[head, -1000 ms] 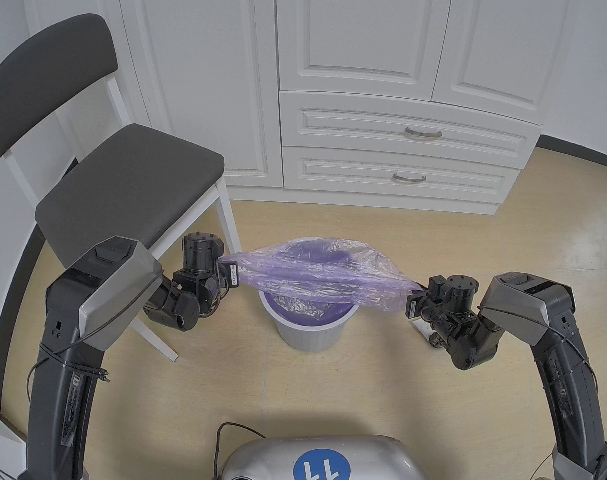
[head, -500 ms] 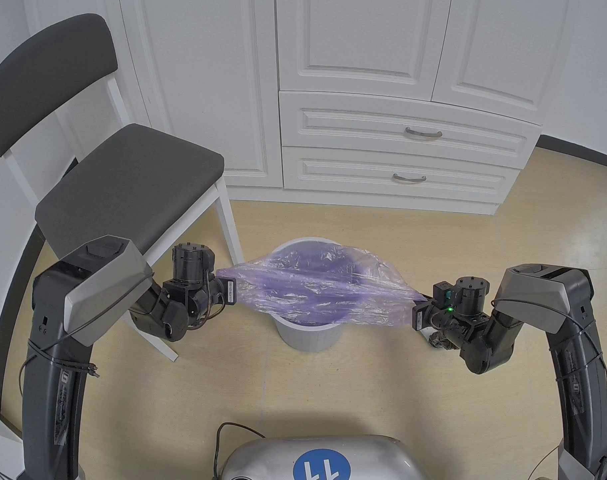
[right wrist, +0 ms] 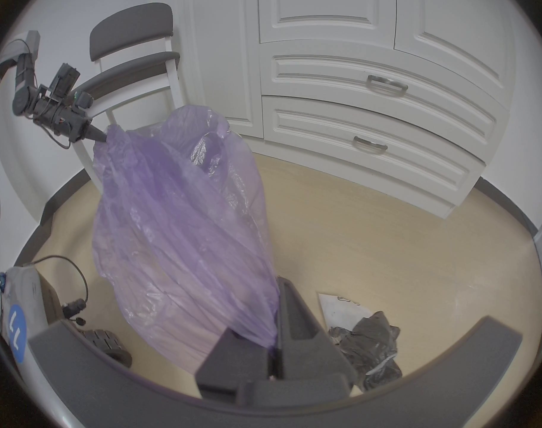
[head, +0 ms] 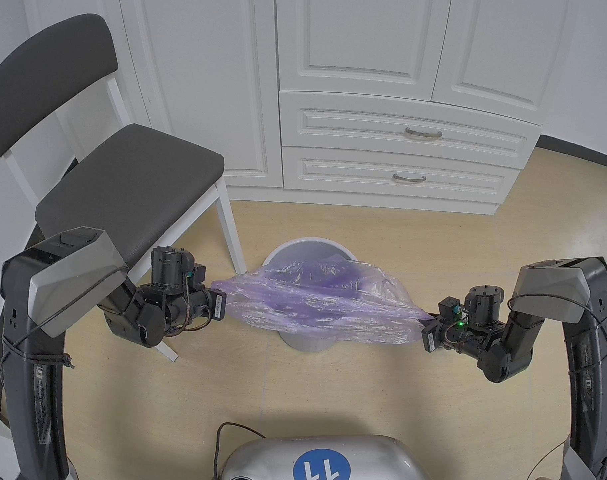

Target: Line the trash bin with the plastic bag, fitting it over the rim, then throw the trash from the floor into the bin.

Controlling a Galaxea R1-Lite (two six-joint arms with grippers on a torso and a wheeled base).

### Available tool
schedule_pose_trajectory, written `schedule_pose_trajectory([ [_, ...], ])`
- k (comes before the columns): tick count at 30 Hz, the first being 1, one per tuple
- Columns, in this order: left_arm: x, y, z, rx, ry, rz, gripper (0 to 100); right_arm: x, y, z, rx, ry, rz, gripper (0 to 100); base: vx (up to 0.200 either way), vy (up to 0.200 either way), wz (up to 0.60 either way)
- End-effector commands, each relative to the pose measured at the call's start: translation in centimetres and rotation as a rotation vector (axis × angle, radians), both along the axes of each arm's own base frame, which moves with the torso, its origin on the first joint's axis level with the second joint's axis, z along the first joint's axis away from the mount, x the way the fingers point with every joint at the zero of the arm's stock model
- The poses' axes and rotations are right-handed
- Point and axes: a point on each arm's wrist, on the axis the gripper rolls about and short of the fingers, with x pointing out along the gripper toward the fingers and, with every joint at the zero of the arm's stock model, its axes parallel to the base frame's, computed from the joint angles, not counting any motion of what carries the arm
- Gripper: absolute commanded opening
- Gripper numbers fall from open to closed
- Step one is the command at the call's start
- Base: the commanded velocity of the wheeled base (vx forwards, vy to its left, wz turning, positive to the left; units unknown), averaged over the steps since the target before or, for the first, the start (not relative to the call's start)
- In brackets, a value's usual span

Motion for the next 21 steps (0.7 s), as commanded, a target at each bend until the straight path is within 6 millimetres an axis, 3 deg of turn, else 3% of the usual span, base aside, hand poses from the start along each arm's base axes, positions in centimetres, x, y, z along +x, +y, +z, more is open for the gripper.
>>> schedule_pose_trajectory([
  [1, -0.6, 0.7, 1.3, 0.008, -0.013, -0.010, 0, -0.5, -0.7, 0.9, -0.018, -0.007, -0.003, 0, 0.000, 0.000, 0.00],
  [11, -1.7, 1.2, 0.1, 0.058, 0.026, -0.094, 0, -2.4, -1.1, 0.0, -0.097, 0.056, 0.096, 0, 0.000, 0.000, 0.00],
  [21, -1.0, -0.3, -3.2, 0.075, 0.065, -0.112, 0, -2.3, -0.6, -0.6, -0.102, 0.091, 0.107, 0, 0.000, 0.000, 0.00],
])
